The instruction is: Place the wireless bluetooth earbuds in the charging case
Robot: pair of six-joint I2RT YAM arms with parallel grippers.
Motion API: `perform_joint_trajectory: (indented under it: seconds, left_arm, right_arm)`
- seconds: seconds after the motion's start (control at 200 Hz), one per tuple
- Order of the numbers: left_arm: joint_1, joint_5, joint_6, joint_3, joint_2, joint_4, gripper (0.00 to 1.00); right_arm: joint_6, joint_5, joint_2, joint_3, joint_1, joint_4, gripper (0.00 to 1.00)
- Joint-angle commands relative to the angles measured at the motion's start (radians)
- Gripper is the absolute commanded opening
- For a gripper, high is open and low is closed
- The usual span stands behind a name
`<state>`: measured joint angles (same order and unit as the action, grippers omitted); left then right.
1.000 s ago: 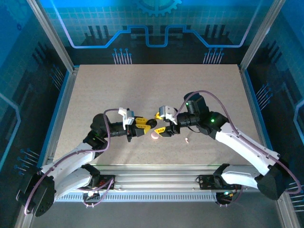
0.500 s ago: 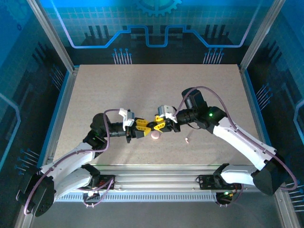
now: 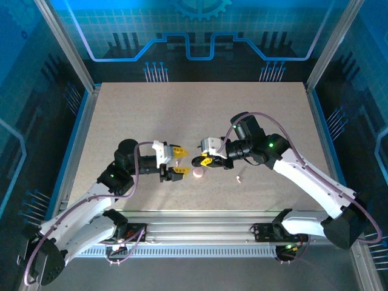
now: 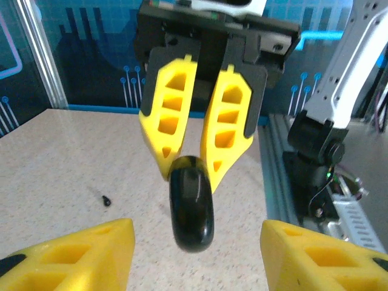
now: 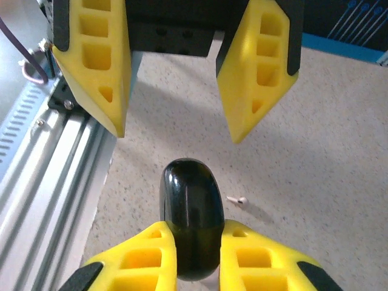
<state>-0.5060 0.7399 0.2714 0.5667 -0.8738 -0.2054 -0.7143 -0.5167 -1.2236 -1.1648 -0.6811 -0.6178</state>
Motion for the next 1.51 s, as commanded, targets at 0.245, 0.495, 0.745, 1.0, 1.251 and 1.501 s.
perform_joint_trajectory:
  seconds: [0.245,0.495,0.745,1.0,1.251,1.501]
  left_arm:
    - [-0.009,-0.009,0.158,0.030,-0.016,0.186,0.57]
    - [-0.016,-0.008,0.165,0.022,-0.020,0.178,0.56]
    - [-0.018,-0.008,0.138,0.013,-0.032,0.139,0.53]
    - [-0.021,0.006,0.108,0.002,-0.034,0.097,0.50]
    - [-0.028,0.005,0.103,-0.004,-0.037,0.088,0.38]
    - [-0.031,-0.009,0.152,0.005,-0.034,0.157,0.50]
  right_arm:
    - [-0.120,0.181,-0.048,-0.110,-0.115,-0.116,0.12]
    - [-0.112,0.194,-0.101,-0.152,-0.149,-0.126,0.13]
    - [-0.119,0.181,-0.122,-0.177,-0.172,-0.135,0.13]
    - [-0.128,0.202,-0.138,-0.194,-0.194,-0.150,0.13]
    - [-0.137,0.202,-0.158,-0.209,-0.205,-0.152,0.13]
    - [-0.143,0.216,-0.157,-0.214,-0.205,-0.151,0.13]
